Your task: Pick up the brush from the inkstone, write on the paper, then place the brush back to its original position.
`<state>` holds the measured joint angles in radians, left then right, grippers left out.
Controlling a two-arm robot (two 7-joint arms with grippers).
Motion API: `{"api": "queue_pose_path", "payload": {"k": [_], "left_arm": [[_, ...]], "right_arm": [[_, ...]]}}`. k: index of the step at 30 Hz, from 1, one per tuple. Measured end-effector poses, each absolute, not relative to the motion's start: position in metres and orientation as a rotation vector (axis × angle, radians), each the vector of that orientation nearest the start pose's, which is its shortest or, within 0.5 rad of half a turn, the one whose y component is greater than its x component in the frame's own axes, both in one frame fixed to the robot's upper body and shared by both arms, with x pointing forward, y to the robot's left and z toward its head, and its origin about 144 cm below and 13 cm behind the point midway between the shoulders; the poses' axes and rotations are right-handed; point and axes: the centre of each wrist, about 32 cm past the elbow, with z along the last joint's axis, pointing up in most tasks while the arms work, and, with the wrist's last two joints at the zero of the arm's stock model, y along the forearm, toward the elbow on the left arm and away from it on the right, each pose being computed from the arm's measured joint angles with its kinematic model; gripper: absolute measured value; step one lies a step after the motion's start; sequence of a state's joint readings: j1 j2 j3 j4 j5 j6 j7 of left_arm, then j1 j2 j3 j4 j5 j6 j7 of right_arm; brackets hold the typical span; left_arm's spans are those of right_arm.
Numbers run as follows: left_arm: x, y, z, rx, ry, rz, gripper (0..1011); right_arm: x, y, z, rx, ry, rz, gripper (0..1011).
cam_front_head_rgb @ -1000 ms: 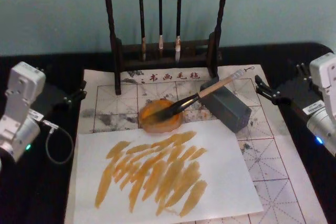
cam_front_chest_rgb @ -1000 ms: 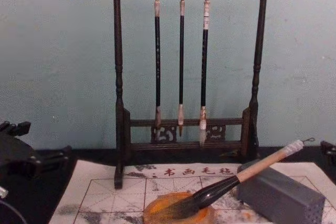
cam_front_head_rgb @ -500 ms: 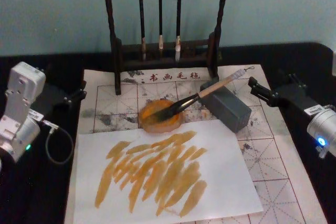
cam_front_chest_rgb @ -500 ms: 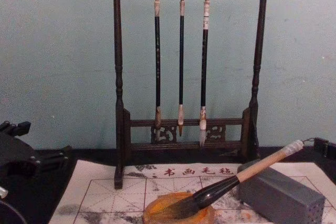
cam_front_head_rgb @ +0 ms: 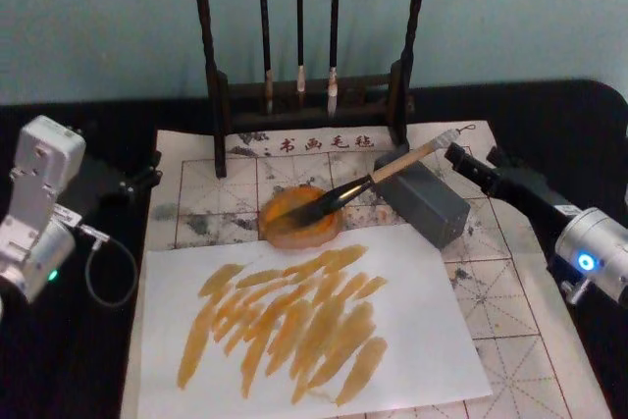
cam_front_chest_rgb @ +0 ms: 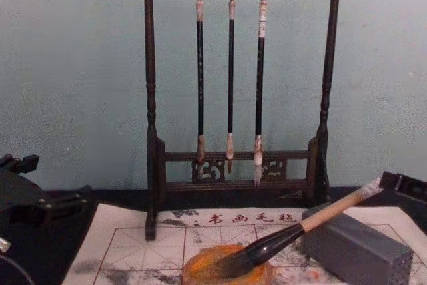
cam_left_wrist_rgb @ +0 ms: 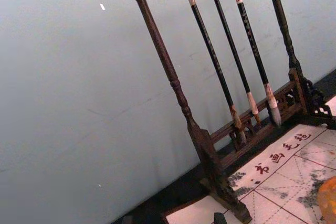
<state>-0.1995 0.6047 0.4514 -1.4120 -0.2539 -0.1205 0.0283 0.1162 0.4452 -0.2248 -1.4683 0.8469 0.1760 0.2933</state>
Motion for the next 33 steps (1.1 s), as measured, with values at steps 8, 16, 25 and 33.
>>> {"api": "queue_pose_path", "payload": {"k": [8, 16, 25, 33], "left_arm": [[0.489, 0.31, 1.14, 0.304, -0.285, 1.248, 1001], [0.489, 0.31, 1.14, 0.304, -0.285, 1.248, 1001], [0.489, 0.31, 1.14, 0.304, -0.285, 1.248, 1001], [0.489, 0.31, 1.14, 0.304, -0.285, 1.248, 1001]], "right_arm": [[0.488, -0.295, 1.137, 0.302, 0.655, -1.039, 1000], [0.492, -0.287, 1.126, 0.425, 0.77, -1.009, 1000], [0.496, -0.281, 1.121, 0.467, 0.812, -0.994, 1000], [0.496, -0.281, 1.121, 0.463, 0.807, -0.996, 1000]]}}
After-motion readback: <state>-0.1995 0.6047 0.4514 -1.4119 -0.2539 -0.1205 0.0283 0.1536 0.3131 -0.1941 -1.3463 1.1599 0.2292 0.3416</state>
